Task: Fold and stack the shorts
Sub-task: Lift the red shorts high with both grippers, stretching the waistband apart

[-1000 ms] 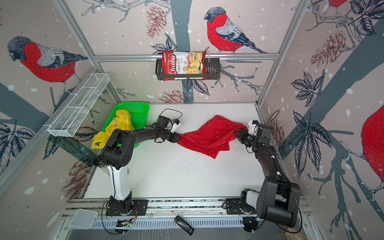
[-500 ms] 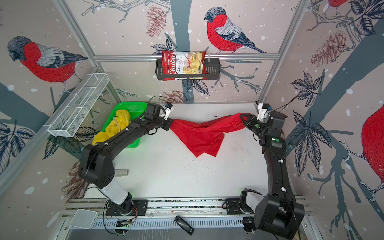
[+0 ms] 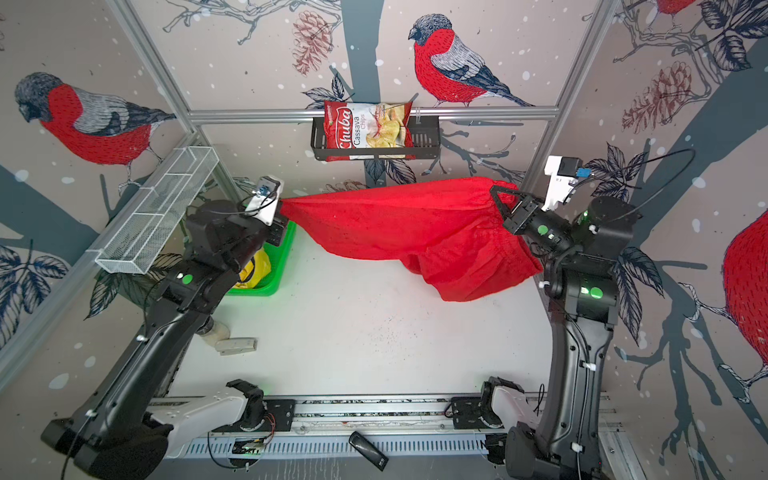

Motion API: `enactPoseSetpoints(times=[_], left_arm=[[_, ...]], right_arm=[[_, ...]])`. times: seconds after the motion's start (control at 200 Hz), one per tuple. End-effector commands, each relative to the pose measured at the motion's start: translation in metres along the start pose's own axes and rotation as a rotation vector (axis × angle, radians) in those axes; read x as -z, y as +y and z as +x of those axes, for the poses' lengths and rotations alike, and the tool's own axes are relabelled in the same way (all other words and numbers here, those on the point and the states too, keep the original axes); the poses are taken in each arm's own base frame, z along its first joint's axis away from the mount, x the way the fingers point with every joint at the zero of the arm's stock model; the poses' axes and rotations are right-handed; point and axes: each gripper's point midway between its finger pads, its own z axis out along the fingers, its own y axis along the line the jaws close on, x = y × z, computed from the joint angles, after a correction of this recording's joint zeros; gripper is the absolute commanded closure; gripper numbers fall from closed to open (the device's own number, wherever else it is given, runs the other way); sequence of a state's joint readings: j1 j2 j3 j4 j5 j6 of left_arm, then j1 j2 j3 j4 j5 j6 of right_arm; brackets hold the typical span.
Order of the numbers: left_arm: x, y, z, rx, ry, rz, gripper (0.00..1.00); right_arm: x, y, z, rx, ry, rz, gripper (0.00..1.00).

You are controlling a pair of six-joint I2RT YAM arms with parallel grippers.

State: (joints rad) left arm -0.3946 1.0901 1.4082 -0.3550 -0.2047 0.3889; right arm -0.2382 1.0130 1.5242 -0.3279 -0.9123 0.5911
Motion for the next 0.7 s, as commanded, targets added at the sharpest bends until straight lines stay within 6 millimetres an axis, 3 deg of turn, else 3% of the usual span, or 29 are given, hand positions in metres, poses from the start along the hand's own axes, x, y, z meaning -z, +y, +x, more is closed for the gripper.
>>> enactPoseSetpoints(times=[0.0,0.16,0.325,0.48,0.53,0.695], left_arm=[[0.014,0.033,0.011,-0.075,0.092,-0.158,1.00],[0.012,0.039,0.003,-0.121,0.093,-0.177,1.00],[-0.016,0.034,-0.004,-0.150,0.086,-0.130,1.00],[-0.059,0.035,-0.005,-0.171,0.099,-0.102,1.00],[-0.074,0.041,-0.007,-0.171,0.097,-0.104,1.00],[-0.118,0.088,-0.019,-0.174,0.112,-0.199,1.00]], right_arm=[[0.010,0.022,-0.016,0.010,-0.049,-0.011,1.00],[0.014,0.038,-0.018,-0.007,-0.050,-0.048,1.00],[-0.015,0.015,-0.008,-0.060,-0.018,-0.054,1.00],[-0.090,-0.002,0.016,-0.075,0.088,-0.094,1.00],[-0.125,-0.015,0.026,-0.092,0.135,-0.109,1.00],[-0.216,-0.032,0.018,-0.095,0.177,-0.164,1.00]])
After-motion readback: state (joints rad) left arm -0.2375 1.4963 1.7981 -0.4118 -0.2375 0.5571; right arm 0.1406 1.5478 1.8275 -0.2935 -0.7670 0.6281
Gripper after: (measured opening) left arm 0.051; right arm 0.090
